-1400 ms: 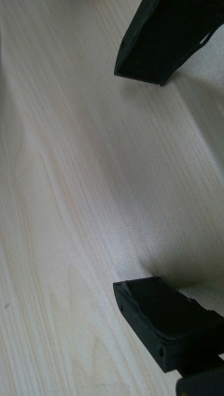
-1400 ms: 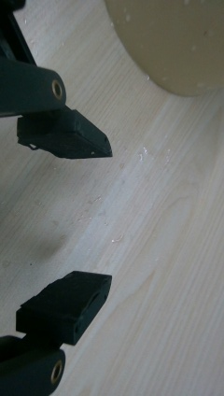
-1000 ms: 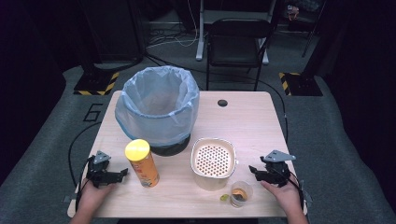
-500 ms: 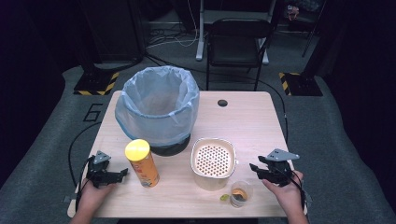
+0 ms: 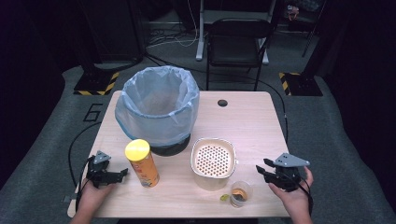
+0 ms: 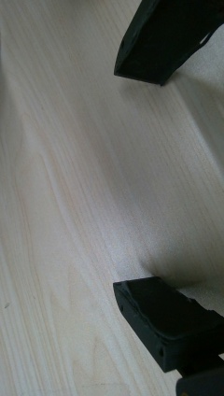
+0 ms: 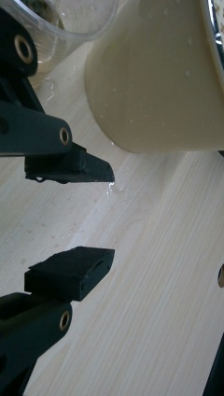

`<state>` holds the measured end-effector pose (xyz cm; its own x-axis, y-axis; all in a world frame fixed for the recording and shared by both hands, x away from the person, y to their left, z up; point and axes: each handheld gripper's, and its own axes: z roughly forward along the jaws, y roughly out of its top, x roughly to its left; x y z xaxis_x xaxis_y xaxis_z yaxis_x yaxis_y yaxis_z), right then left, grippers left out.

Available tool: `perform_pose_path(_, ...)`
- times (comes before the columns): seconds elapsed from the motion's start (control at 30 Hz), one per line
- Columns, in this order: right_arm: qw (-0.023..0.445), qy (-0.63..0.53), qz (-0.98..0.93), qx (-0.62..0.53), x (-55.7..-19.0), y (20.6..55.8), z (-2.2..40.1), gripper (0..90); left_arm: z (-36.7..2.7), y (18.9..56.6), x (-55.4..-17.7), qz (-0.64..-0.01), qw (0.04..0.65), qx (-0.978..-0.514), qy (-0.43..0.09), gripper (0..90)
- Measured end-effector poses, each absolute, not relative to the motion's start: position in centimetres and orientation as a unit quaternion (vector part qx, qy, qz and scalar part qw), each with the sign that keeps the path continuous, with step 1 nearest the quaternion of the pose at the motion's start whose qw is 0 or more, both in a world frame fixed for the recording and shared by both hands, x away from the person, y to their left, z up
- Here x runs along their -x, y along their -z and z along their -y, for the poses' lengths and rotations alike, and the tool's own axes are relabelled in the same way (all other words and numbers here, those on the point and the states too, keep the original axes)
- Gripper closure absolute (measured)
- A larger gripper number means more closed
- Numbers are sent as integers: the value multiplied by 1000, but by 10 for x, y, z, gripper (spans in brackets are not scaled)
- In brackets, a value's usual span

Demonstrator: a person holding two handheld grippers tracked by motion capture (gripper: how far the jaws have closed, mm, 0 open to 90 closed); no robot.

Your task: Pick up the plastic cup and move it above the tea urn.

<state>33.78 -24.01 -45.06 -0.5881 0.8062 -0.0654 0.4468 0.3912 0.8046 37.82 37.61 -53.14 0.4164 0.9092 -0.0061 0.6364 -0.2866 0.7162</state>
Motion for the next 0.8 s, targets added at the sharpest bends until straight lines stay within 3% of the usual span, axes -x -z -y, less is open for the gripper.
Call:
perform_pose_path(0.17,210,-396,-802,-395,-327,451,241,552,-376,531,-378,-499,328,-775,-207,5)
perform_pose_path(0.23,223,-392,-802,-392,-321,451,239,551,-376,531,-378,-499,329,-775,-208,5)
perform_pose_path(0.47,191,-407,-805,-388,-308,450,231,465,-376,531,-378,-499,329,-775,-208,5)
perform_pose_path(0.8,184,-439,-807,-350,-293,435,216,355,-376,531,-378,-499,329,-775,-208,5)
